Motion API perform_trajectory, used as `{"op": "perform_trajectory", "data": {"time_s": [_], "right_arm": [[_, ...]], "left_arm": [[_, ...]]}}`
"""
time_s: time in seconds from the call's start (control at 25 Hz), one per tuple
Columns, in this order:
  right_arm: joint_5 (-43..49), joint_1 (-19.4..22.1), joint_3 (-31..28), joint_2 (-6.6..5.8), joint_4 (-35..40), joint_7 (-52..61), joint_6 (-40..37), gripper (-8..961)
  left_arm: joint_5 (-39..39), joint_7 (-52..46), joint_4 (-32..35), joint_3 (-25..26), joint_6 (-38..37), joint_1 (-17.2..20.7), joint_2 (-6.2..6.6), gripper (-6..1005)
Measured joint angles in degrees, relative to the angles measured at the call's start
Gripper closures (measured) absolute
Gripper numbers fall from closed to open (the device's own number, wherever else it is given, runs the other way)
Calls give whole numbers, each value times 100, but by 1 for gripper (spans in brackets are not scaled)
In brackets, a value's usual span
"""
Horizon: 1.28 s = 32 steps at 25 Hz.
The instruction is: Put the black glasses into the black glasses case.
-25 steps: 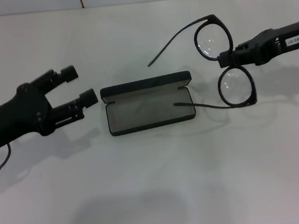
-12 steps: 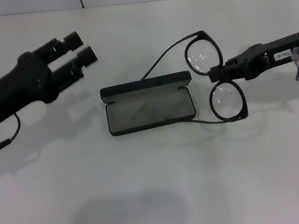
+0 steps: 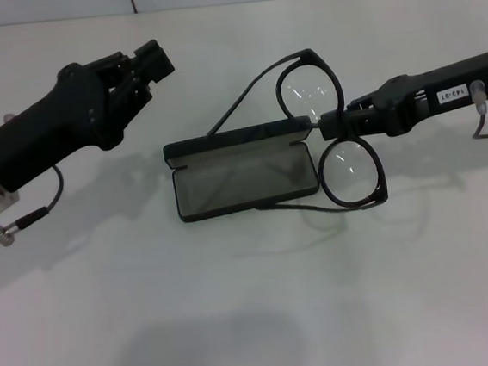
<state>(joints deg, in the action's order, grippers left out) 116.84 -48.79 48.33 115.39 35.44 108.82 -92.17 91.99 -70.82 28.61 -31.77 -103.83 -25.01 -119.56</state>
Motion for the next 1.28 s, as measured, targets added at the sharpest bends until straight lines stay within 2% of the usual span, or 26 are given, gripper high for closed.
{"op": "perform_trajectory", "data": {"time_s": [0.24, 0.48, 0.72, 1.28], "right_arm": [[-17, 0, 25, 12, -53, -4, -109, 843], [-149, -46, 406, 41, -144, -98, -123, 844], [-550, -28, 963, 43, -85, -430, -129, 843], [-977, -31, 906, -2, -65, -616, -354, 844]], "left_arm": [[-34, 345, -127, -361, -54, -126, -9, 835], [-136, 441, -142, -874, -344, -331, -15, 1001], [-230, 26, -143, -1093, -473, -495, 10, 1001], [-213, 4, -145, -1265, -479, -537, -7, 1001]]}}
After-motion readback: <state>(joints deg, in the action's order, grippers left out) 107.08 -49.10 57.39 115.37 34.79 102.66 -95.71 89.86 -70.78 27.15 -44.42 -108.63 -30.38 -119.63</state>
